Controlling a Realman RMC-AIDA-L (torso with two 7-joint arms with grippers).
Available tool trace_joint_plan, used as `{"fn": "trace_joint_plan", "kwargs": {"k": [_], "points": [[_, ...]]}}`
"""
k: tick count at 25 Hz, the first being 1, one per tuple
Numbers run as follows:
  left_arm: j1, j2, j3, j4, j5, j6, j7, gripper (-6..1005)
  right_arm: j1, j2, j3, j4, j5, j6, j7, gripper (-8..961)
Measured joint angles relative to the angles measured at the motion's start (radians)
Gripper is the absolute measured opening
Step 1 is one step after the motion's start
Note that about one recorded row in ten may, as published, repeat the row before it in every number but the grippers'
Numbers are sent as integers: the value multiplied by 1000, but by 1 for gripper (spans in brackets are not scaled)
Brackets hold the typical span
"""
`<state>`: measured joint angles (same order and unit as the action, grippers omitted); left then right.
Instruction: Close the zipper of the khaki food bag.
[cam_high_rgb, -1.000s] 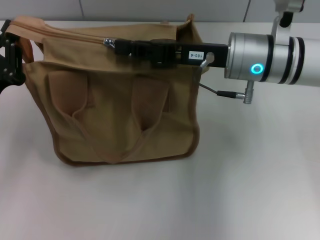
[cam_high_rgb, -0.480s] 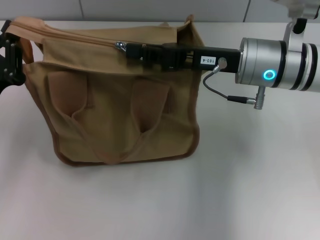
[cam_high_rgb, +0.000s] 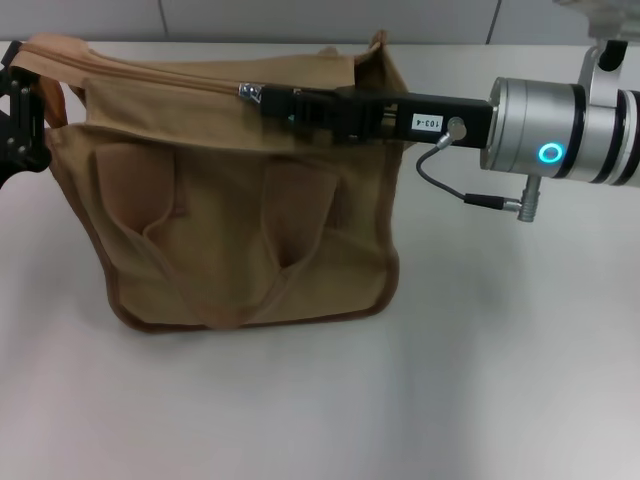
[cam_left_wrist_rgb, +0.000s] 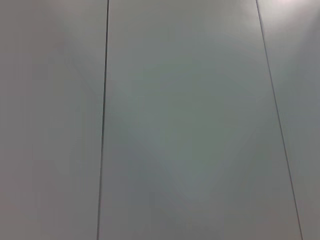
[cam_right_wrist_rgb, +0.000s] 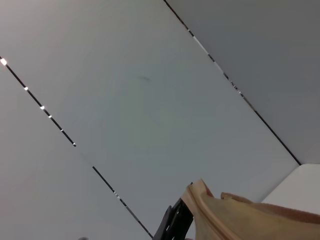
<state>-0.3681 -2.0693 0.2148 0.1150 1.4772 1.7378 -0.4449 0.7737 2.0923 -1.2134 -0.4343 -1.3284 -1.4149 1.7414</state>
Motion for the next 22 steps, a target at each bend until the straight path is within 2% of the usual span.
{"fn": "trace_joint_plan", "kwargs": {"k": [9, 22], "points": [[2, 0, 0, 0, 0, -2, 0, 45, -15, -3, 0, -7, 0, -1, 0, 8], [1, 0, 0, 0, 0, -6, 0, 46, -83, -4, 0, -83, -6, -1, 26, 8]]}}
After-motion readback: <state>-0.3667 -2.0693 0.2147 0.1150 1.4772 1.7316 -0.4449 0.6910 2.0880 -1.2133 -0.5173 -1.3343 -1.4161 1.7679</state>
